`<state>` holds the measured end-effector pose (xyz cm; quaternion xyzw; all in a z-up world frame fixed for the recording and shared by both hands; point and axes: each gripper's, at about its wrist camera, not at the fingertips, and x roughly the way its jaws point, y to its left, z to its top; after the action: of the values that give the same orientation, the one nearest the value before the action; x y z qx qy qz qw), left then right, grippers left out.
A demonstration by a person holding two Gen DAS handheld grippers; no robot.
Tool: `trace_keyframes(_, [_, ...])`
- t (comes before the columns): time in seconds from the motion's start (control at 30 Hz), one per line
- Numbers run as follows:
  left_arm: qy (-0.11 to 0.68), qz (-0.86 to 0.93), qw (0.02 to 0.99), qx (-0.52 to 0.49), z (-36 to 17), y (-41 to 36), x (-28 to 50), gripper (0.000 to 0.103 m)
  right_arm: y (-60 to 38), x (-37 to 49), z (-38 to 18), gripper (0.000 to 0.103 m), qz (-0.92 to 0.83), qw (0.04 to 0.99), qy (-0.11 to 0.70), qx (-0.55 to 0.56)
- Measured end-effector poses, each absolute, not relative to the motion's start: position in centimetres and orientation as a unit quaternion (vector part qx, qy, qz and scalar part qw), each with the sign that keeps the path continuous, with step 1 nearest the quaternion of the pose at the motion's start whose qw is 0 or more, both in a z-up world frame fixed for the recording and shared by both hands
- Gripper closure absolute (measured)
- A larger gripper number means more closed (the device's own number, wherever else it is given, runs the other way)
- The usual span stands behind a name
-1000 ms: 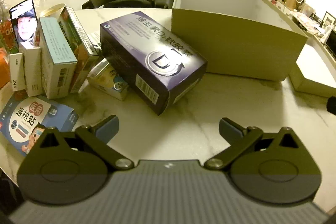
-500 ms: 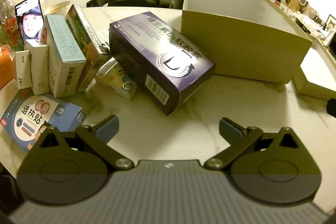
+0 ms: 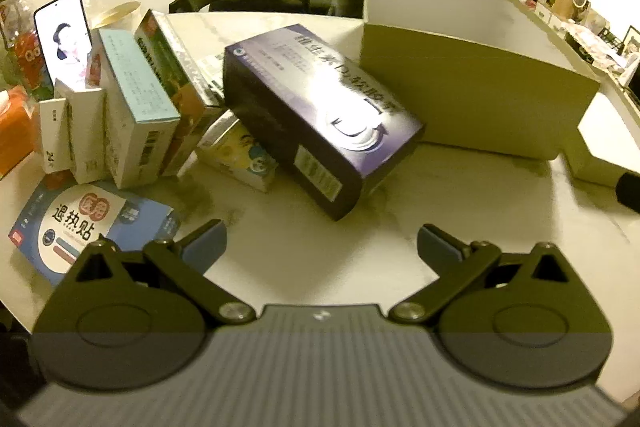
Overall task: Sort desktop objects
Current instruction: 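Move the right tool toward the purple vitamin D box by the pile, then lower the right tool over the purple box and straddle it with the fingers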
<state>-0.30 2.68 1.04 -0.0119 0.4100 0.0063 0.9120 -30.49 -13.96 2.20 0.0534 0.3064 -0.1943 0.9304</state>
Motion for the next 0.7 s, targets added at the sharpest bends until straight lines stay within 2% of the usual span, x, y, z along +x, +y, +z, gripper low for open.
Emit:
trace_keyframes(0.47, [0.385, -0.002, 0.918, -0.094, 0.8, 7.9, -0.1, 0.000, -10.7, -28.4, 3.1, 0.000, -0.159, 0.946, 0.281, 0.037])
trace_keyframes(0.7, [0.374, -0.038, 0.917, -0.130, 0.1, 10.3, 0.4, 0.000, -9.6, -28.2, 2.3, 0.000, -0.103, 0.967, 0.226, 0.065])
